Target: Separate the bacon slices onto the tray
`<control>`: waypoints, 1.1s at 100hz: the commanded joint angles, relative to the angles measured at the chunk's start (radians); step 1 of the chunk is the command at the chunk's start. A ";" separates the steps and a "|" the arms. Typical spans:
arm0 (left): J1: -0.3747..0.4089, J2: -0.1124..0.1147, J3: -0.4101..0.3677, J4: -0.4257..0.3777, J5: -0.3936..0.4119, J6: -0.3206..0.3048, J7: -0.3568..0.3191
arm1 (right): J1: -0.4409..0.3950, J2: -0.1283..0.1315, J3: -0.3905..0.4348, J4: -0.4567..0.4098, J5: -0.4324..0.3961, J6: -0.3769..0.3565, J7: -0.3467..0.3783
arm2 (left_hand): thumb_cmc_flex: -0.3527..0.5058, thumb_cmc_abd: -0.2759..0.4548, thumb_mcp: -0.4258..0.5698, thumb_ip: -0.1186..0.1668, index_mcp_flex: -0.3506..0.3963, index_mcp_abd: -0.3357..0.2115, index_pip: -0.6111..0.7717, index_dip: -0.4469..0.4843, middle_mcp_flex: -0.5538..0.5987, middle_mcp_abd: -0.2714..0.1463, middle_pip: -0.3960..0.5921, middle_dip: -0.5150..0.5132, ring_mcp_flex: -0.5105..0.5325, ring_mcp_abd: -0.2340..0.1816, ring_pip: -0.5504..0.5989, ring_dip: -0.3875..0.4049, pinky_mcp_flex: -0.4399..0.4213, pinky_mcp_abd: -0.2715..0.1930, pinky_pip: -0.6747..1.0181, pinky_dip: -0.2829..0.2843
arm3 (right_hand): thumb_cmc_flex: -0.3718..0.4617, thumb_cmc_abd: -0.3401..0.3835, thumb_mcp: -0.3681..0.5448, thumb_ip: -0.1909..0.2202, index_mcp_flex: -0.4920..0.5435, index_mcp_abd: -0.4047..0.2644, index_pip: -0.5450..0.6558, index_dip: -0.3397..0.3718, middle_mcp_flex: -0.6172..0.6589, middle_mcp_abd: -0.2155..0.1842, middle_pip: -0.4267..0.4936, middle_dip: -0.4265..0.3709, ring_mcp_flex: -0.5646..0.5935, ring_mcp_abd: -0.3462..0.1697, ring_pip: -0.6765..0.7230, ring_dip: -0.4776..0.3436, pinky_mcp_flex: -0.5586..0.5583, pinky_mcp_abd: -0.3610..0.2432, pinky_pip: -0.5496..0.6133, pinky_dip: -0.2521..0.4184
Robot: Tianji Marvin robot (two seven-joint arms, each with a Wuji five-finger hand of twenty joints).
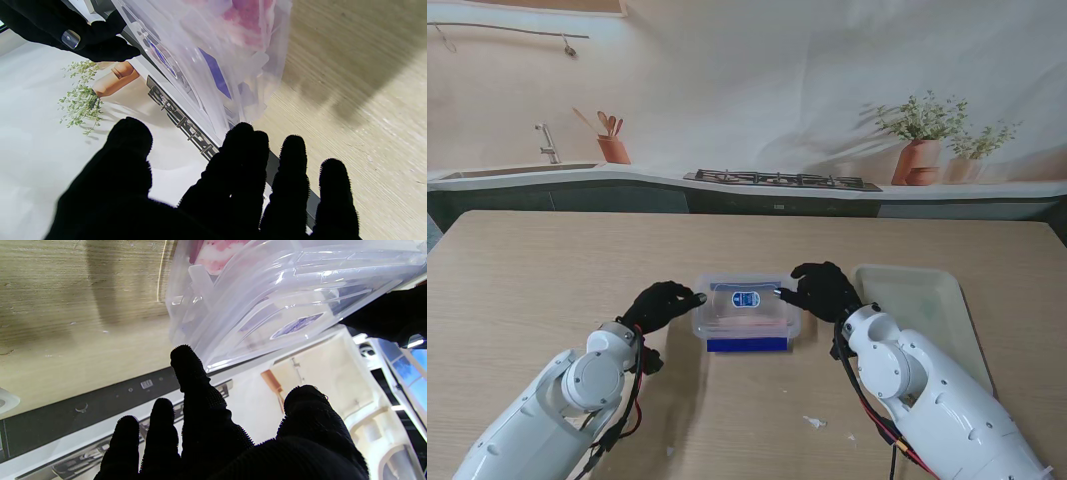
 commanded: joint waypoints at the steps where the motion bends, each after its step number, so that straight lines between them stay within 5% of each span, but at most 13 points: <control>1: 0.010 -0.013 0.005 -0.021 -0.002 0.001 -0.015 | -0.005 -0.020 -0.008 -0.019 0.005 -0.015 0.011 | 0.010 0.027 -0.020 0.022 -0.018 -0.129 -0.003 -0.007 -0.005 -0.079 0.001 0.003 -0.022 -0.018 -0.012 0.014 -0.017 -0.015 -0.031 0.022 | 0.032 0.020 -0.023 0.068 -0.031 -0.238 -0.041 -0.018 -0.021 0.008 0.003 0.004 -0.019 -0.019 0.000 -0.002 0.004 -0.015 -0.013 0.012; 56: 0.015 -0.016 0.013 -0.034 -0.012 0.021 -0.008 | -0.019 -0.028 0.008 -0.037 0.045 -0.017 -0.001 | 0.009 0.027 -0.016 0.022 -0.023 -0.130 -0.005 -0.008 -0.010 -0.081 0.002 0.003 -0.024 -0.020 -0.012 0.014 -0.019 -0.018 -0.038 0.025 | 0.035 0.015 -0.022 0.068 -0.030 -0.239 -0.040 -0.018 -0.016 0.010 0.003 0.004 -0.013 -0.016 0.001 -0.002 0.006 -0.013 -0.010 0.012; 86: 0.014 -0.018 0.014 -0.028 -0.010 0.031 -0.004 | -0.028 -0.027 0.026 0.000 -0.146 -0.001 -0.159 | 0.008 0.026 -0.015 0.021 -0.025 -0.130 -0.005 -0.009 -0.014 -0.081 0.002 0.003 -0.026 -0.019 -0.012 0.015 -0.018 -0.019 -0.042 0.026 | 0.044 0.003 -0.020 0.070 -0.019 -0.216 -0.029 -0.010 -0.011 0.023 0.023 0.013 -0.009 -0.001 0.018 0.007 0.017 -0.014 -0.006 0.013; 110: 0.014 -0.017 0.015 -0.027 -0.008 0.031 -0.004 | -0.022 -0.017 0.012 0.016 -0.184 0.077 -0.134 | 0.006 0.028 -0.015 0.021 -0.025 -0.131 -0.004 -0.008 -0.013 -0.083 0.003 0.003 -0.025 -0.022 -0.011 0.015 -0.018 -0.019 -0.043 0.028 | 0.033 0.010 -0.022 0.069 -0.022 -0.202 -0.029 -0.006 -0.022 0.025 0.026 0.014 -0.023 -0.010 0.022 0.010 0.015 -0.031 -0.010 0.009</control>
